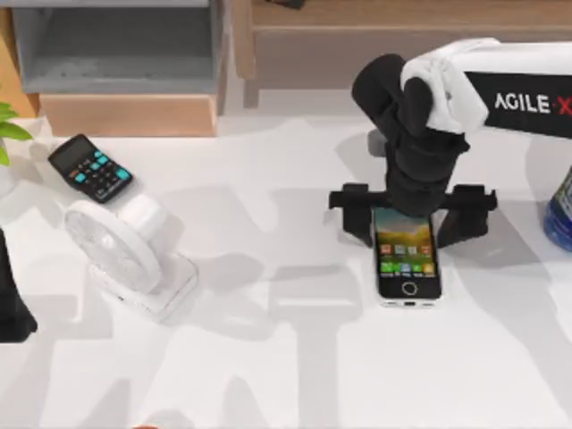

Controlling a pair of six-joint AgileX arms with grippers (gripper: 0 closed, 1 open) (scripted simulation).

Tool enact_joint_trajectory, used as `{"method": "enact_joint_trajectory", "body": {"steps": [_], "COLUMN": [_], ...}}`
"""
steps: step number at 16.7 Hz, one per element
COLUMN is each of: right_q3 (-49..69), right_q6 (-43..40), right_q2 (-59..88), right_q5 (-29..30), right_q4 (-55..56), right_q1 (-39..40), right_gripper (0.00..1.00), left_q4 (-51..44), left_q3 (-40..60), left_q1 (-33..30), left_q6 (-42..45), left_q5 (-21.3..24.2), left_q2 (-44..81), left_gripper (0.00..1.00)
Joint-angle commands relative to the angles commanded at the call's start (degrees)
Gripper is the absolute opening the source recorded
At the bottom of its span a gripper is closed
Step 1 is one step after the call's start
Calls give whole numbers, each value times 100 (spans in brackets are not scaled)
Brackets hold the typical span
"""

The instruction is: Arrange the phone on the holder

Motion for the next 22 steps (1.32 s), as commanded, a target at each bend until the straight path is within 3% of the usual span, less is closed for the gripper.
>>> {"method": "enact_joint_trajectory", "body": {"steps": [3,4,22], "right_q3": [0,0,246], "right_q6": [0,0,-32], "right_q2": [0,0,-391], "right_q5": [0,0,150], "right_q4": [0,0,-532], "right_q1": [0,0,-17], "right_gripper": [2,0,0], "left_q4": [0,0,0], "left_q3": [0,0,0], "left_q1": [0,0,0], "left_q6": [0,0,0], "left_q5": [0,0,0], "left_q2": [0,0,0], "left_gripper": [100,100,100]}}
